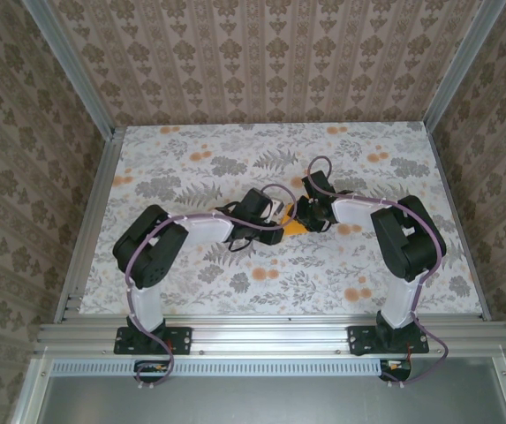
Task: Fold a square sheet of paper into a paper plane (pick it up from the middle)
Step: Fourth fold the wing at the center of the table.
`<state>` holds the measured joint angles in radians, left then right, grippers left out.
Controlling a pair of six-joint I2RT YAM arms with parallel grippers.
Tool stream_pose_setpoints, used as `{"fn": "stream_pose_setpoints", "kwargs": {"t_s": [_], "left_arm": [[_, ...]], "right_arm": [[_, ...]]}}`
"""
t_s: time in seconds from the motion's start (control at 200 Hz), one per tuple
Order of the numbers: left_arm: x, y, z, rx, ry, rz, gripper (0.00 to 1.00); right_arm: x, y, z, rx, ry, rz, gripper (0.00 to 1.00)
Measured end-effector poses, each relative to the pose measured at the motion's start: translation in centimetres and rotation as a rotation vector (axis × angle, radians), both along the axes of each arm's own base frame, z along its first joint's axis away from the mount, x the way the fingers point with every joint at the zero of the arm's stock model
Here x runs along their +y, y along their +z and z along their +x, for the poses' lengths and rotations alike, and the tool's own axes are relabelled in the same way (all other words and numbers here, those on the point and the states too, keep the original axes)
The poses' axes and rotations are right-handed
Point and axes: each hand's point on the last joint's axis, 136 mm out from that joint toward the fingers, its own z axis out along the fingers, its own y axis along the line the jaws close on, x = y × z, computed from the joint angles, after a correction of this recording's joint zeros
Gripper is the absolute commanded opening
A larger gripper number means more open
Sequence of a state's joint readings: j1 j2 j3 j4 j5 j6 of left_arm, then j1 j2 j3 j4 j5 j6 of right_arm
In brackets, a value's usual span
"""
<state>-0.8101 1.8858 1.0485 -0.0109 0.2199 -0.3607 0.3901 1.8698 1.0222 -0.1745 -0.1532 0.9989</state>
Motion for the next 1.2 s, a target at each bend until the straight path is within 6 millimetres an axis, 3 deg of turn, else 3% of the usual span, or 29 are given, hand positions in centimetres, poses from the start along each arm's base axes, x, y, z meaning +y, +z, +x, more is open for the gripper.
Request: {"fn": "stream_pose_setpoints", "kwargs": {"t_s": [0.47,0.7,0.795,1.04,1.2], "left_arm": [[0.2,-0.3,0.5,0.010,0.001,0.007,0.15],[-0.2,-0.3,0.5,0.028,-0.020,-0.006,0.00],[-0.4,-0.3,0.3,0.052,-0.028,-0.025,0.00],[-2.0,0.5,-0.9,0.156,-0.035,-0.131,0.00],[-2.6,0.9,-1.8,0.242,-0.020,-0.180,0.00]], "right_arm": [[0.0,0.0,0.0,0.000,0.000,0.001,0.40],[0.4,0.4,0.3,-0.019,0.017,0.016,0.51],[0.4,1.0,0.3,-0.050,0.036,0.019,0.55],[-2.2,1.8,-2.1,-0.065,0.086,0.013,0.57],[-2.5,1.9,-3.9,-0.063,0.156,0.018,0.58]]}}
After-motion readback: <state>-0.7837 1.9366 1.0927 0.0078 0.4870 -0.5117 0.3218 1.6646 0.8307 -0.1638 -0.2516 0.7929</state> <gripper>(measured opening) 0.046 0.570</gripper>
